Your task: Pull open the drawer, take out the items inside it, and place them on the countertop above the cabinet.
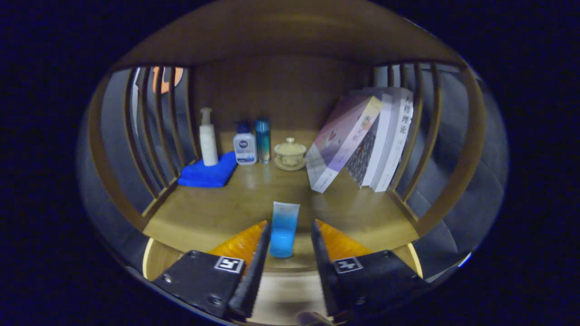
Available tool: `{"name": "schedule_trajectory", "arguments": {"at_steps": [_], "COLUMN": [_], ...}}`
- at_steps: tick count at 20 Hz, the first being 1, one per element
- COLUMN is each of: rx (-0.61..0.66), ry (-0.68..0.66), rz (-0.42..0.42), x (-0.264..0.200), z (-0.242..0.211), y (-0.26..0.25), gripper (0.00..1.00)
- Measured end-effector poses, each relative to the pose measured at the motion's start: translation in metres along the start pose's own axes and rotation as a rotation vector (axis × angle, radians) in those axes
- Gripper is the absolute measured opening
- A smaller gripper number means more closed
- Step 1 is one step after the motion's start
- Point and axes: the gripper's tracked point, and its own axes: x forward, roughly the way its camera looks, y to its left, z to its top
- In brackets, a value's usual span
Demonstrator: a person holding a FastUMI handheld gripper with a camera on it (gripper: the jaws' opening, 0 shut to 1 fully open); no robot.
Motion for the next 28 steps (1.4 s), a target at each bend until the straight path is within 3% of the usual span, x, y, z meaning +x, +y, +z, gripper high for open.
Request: {"name": "schedule_trajectory", "arguments": {"at_steps": [3,12,19,23,28], "rx": [0.014,-0.027,0.015,0.089,0.114], "ry": [-0.097,-0.232,-0.390,-0.493,-0.560], "rz": [0.018,0.036,0.033,0.014,0.014], "x": [-0.040,-0.113,-0.158,-0.187,-0.205], "z": [0.006,0.007,0.009,-0.003,-0.052], "y": [-0.008,-0.023,-0.037,-0.057,-0.065], "gripper": [1.00,1.00,1.00,1.00,0.99]}}
